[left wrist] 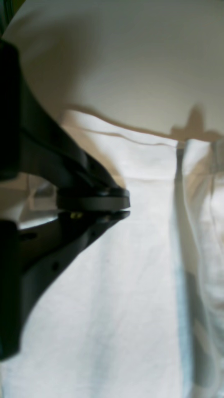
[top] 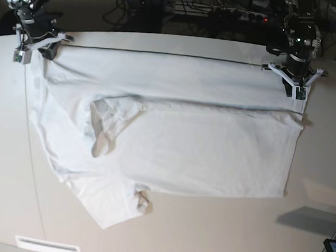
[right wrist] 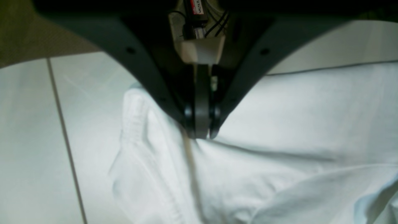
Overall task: Fold the T-shirt properly
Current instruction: 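Release the folded edge and move the right gripper down the shirt side, then lower the right gripper onto the shirt side edge near the hem and grasp, then move the left gripper along the opposite side edge and grasp it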
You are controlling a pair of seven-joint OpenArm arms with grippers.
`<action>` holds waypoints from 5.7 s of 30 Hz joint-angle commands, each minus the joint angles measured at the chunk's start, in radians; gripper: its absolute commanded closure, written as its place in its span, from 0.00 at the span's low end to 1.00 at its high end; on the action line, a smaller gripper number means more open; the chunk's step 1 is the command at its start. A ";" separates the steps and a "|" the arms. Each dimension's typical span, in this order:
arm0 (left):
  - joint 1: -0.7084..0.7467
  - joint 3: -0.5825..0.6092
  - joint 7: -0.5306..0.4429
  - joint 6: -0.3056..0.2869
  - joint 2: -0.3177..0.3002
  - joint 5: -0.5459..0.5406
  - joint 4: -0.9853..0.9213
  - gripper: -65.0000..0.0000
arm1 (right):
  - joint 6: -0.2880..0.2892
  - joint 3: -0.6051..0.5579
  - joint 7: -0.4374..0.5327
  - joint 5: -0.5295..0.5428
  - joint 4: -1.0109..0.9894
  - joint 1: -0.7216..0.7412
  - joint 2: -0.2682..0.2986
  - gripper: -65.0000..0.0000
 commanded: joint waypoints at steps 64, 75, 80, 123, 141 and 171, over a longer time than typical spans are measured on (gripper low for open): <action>0.063 -0.190 0.167 -0.006 0.047 0.008 0.236 1.00 | -0.030 0.001 -0.184 -0.064 0.179 0.043 0.019 0.99; -0.065 -0.189 0.169 -0.006 0.081 0.007 0.293 1.00 | 0.020 0.069 -0.150 -0.063 0.184 0.195 0.111 0.98; -0.224 -0.184 0.388 -0.006 0.076 0.015 0.281 1.00 | 0.074 0.008 -0.319 -0.061 0.130 0.410 0.200 0.97; -0.510 -0.042 0.339 -0.006 -0.097 0.008 -0.088 0.68 | 0.453 0.006 -0.201 -0.064 -1.246 1.326 0.275 0.12; -0.510 -0.042 0.339 -0.006 -0.102 0.008 -0.071 0.68 | 0.452 0.008 -0.178 -0.067 -1.358 1.278 0.249 0.23; -0.770 -0.135 0.344 -0.010 -0.103 0.007 -0.431 0.50 | 0.452 0.006 -0.188 -0.067 -1.358 1.264 0.223 0.92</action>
